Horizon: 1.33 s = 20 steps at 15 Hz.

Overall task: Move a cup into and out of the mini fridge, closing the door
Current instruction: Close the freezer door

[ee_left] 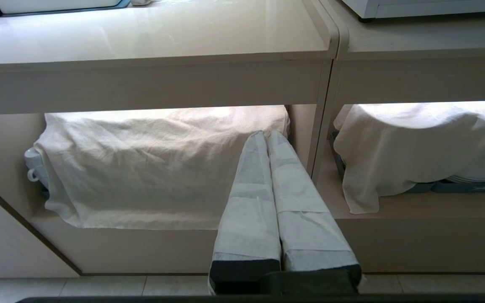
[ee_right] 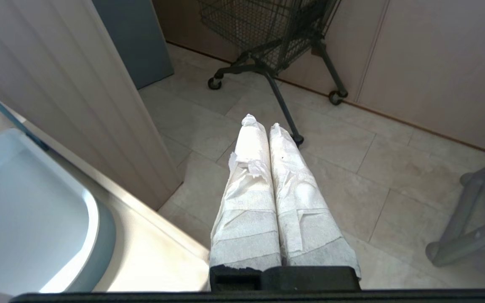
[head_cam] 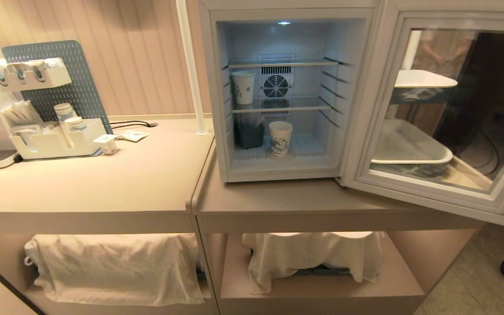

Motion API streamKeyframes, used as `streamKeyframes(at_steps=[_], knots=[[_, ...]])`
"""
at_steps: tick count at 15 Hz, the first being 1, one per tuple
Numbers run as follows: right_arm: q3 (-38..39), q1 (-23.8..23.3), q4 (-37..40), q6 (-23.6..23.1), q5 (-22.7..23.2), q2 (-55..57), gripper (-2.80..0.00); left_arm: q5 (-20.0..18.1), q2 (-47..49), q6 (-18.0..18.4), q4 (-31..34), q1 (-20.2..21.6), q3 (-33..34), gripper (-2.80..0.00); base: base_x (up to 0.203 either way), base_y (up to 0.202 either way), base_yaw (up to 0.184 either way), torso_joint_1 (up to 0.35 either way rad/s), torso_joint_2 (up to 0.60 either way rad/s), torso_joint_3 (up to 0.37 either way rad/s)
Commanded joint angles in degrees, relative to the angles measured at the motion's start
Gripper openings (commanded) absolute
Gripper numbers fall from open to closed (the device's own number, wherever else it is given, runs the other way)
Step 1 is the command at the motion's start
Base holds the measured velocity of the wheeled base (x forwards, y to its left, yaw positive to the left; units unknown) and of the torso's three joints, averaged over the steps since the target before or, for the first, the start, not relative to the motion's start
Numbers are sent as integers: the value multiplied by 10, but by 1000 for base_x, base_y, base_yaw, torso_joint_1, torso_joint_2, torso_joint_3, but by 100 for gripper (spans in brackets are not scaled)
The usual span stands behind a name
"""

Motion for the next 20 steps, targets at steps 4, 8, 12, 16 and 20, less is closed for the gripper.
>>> streamKeyframes(at_steps=[4, 8, 12, 16, 20], knots=[[40, 26, -1, 2, 4, -52, -280, 0, 1, 0, 0, 0, 1, -280, 0, 0, 0, 0, 0, 0], [76, 38, 7, 2, 11, -85, -280, 0, 1, 0, -1, 0, 1, -280, 0, 0, 0, 0, 0, 0], [111, 51, 15, -3, 11, -115, -280, 0, 0, 0, 0, 0, 1, -280, 0, 0, 0, 0, 0, 0], [118, 55, 38, -6, 9, -135, -280, 0, 1, 0, 0, 0, 1, -280, 0, 0, 0, 0, 0, 0], [145, 55, 38, -16, 9, -166, -280, 0, 1, 0, 0, 0, 1, -280, 0, 0, 0, 0, 0, 0]])
